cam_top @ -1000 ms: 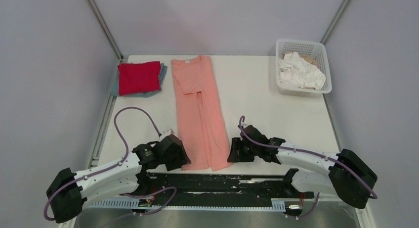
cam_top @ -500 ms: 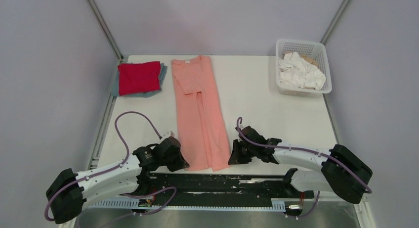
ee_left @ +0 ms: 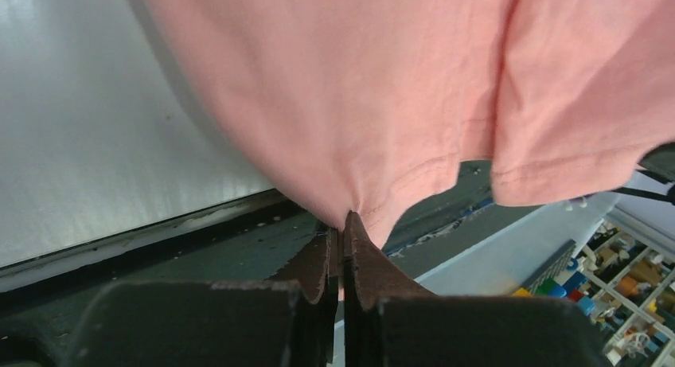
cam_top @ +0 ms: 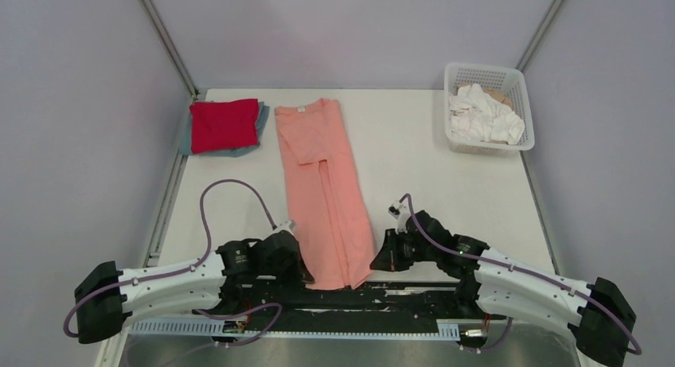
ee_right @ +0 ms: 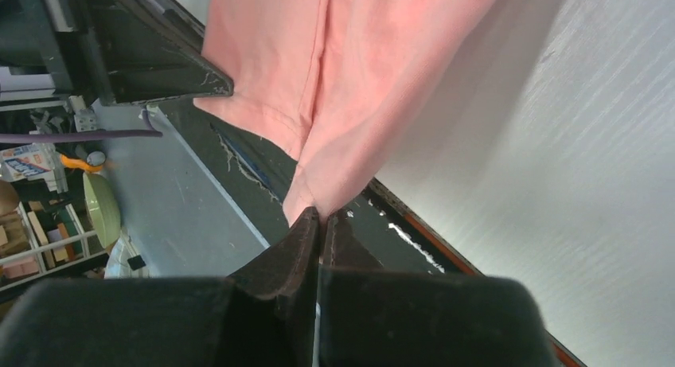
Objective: Fold and stack the t-shirts
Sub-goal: Grab the bottom of the folded rectangular tshirt with both arms, then fold the folded rectangular tshirt in 1/3 of the way
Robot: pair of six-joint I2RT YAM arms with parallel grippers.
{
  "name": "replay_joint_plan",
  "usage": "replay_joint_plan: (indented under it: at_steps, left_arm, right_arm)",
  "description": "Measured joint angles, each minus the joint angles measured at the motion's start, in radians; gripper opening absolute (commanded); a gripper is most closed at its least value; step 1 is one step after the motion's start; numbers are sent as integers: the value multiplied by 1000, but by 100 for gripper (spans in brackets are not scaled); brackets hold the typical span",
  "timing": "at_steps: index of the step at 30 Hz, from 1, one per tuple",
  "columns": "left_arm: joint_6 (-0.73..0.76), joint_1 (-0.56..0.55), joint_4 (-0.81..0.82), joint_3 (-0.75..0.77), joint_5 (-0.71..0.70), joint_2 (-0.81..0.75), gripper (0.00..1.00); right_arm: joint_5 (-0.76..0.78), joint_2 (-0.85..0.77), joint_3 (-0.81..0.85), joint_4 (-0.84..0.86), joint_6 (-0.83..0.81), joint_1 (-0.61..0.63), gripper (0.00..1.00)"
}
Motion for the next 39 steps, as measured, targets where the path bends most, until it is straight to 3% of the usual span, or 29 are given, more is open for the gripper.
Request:
replay_joint_plan:
  at_steps: [8, 19, 30, 39]
  left_arm:
    - [65, 48, 31, 97, -64, -24, 0]
    - [252, 421, 57, 188, -58, 25, 0]
    - [399, 687, 96, 368, -4, 296, 0]
    - [460, 809, 147, 472, 68, 515, 0]
  right_arm:
    - [137, 141, 123, -41, -27, -1, 0]
    - [236, 479, 462, -22, -129, -114, 0]
    - [227, 747, 715, -14, -251, -276, 0]
    - [132, 959, 885, 6, -320, -361, 0]
